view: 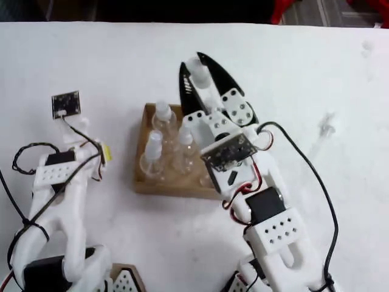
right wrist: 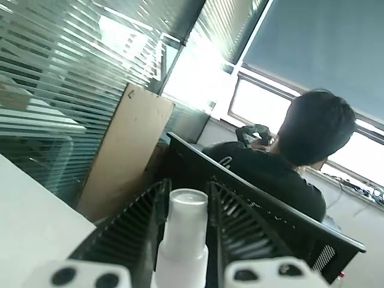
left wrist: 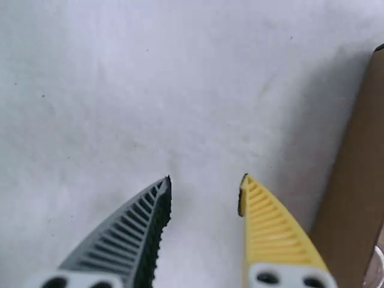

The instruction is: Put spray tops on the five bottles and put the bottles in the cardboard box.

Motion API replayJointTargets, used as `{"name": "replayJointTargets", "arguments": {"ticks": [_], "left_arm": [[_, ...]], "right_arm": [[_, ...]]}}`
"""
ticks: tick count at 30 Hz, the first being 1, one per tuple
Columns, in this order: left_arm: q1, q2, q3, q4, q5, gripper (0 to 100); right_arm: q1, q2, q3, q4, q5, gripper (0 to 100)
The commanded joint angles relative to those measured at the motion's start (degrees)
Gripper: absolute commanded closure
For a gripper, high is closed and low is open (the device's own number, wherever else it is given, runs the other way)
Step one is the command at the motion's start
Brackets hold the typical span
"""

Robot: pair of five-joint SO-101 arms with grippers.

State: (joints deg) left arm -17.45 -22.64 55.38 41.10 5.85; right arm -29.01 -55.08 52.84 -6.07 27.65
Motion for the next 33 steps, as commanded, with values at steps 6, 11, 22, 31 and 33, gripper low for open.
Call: {"name": "replayJointTargets", "arguments": {"ticks": [6,11,22,31,33], "left_arm": [[0.66,-0.57,-0.53,-0.97,-0.79,82],[0.66,-0.57,-0.53,-0.97,-0.79,82],[0.66,-0.57,-0.53,-0.97,-0.79,82],[0.66,-0.57,-0.53,-0.97,-0.79,82],[0.66,-0.57,-0.53,-0.97,-0.79,82]], "right_arm": [[3.56,7.25,-2.02,-11.03,0.18,98.4],[3.03,8.57,-2.11,-11.56,0.18,98.4],[2.07,9.19,-3.78,-11.47,0.18,98.4],[1.89,9.71,-3.96,-11.56,0.18,98.4],[2.15,11.47,-4.75,-12.18,0.18,98.4]]}}
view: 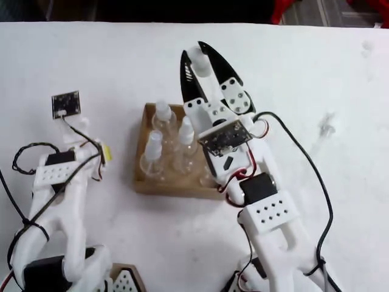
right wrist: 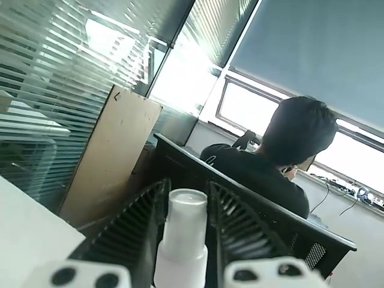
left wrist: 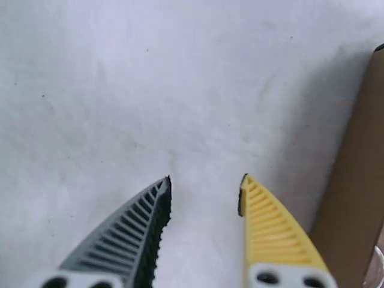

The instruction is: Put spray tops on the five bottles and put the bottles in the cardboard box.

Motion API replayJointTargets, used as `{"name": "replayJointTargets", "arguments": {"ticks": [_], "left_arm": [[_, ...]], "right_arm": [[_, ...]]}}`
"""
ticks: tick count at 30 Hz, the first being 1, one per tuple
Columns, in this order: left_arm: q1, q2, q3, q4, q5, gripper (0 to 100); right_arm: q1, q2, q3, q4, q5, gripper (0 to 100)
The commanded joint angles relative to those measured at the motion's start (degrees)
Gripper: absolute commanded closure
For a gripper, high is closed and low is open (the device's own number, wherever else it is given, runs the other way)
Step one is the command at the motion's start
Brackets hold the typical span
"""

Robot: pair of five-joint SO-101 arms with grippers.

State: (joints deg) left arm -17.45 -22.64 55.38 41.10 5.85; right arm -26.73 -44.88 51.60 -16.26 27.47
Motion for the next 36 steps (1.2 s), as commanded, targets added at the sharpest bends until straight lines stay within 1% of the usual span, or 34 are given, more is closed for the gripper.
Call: {"name": "replayJointTargets", "arguments": {"ticks": [1,7,30,36], "left_arm": [[0.66,-0.57,-0.53,-0.97,-0.79,82],[0.66,-0.57,-0.53,-0.97,-0.79,82],[0.66,-0.57,-0.53,-0.97,-0.79,82],[0.66,-0.57,-0.53,-0.97,-0.79,82]], "right_arm": [[-0.04,2.51,-4.04,-2.51,0.35,98.4],[0.13,6.29,-4.75,-6.29,0.35,98.4],[0.48,6.99,-4.40,-6.29,0.35,98.4],[1.71,10.51,-4.75,-6.64,0.35,98.4]]}}
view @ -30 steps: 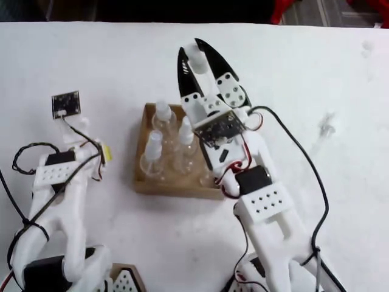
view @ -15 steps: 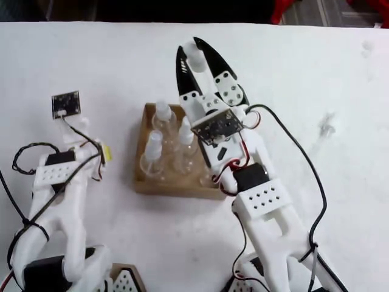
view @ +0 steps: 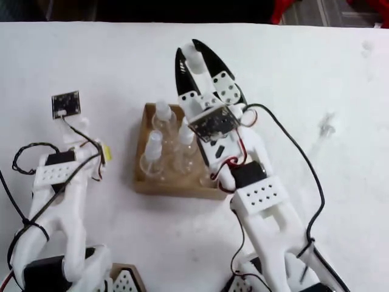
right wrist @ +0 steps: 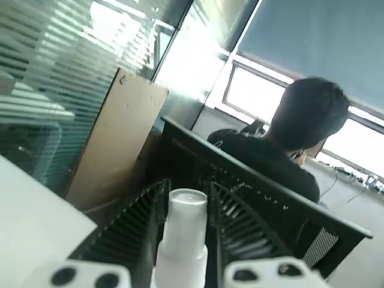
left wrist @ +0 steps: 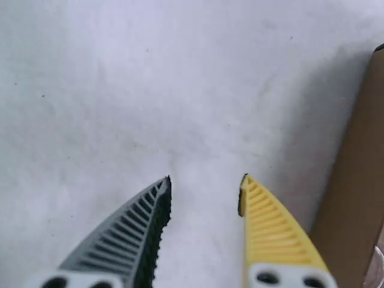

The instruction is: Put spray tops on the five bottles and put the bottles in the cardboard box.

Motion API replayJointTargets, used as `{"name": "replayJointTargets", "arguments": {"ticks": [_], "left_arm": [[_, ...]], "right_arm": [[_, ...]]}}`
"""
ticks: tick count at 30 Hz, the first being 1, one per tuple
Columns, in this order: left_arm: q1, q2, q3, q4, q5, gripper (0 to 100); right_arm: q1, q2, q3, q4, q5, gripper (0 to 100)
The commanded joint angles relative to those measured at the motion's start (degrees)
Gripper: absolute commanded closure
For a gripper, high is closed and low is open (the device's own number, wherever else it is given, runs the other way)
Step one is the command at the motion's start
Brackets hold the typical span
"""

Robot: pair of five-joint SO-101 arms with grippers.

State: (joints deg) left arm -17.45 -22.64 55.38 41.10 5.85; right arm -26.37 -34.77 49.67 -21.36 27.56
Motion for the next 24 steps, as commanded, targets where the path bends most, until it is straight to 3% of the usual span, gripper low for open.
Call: {"name": "replayJointTargets", "arguments": {"ticks": [1,24], "left_arm": [[0.66,-0.57,-0.53,-0.97,-0.79,82],[0.66,-0.57,-0.53,-0.97,-0.79,82]], "right_arm": [[1.54,0.75,-2.81,-1.54,0.26,98.4],[1.36,1.45,0.62,-1.54,0.26,98.4]]}}
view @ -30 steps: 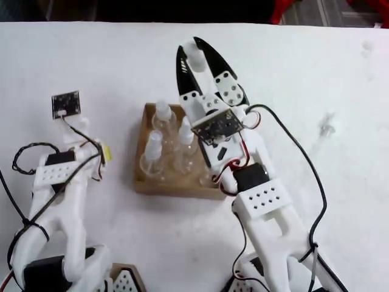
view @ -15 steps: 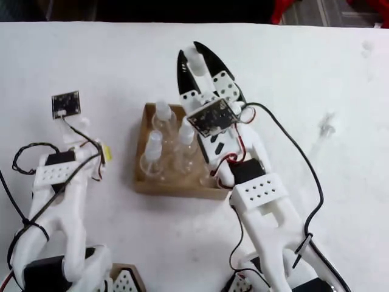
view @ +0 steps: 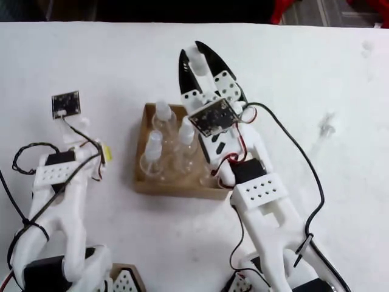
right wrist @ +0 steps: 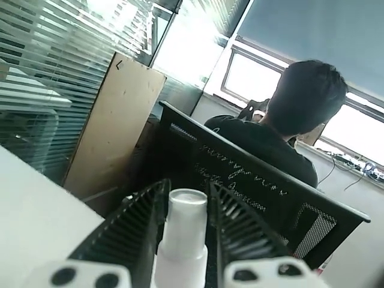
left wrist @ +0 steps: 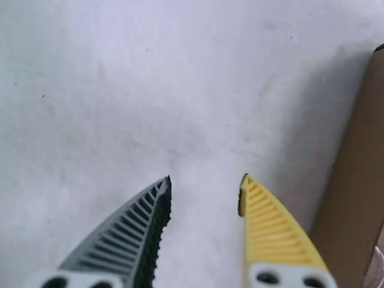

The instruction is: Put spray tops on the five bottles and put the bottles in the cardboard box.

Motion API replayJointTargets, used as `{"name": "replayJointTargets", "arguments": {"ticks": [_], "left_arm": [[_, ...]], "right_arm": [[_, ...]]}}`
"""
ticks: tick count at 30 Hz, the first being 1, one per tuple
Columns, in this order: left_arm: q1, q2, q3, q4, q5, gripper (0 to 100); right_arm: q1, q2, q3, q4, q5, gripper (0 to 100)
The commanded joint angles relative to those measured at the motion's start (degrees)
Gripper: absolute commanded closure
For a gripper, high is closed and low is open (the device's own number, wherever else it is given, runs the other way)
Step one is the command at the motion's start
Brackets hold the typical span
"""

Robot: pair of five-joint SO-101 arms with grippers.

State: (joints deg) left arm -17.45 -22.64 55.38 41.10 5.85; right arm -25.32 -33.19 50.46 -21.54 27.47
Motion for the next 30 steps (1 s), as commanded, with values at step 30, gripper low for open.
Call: {"name": "replayJointTargets", "arguments": {"ticks": [30], "left_arm": [[0.66,-0.57,-0.53,-0.97,-0.79,82]], "right_arm": [[4.70,-0.04,5.36,-1.36,-9.76,98.4]]}}
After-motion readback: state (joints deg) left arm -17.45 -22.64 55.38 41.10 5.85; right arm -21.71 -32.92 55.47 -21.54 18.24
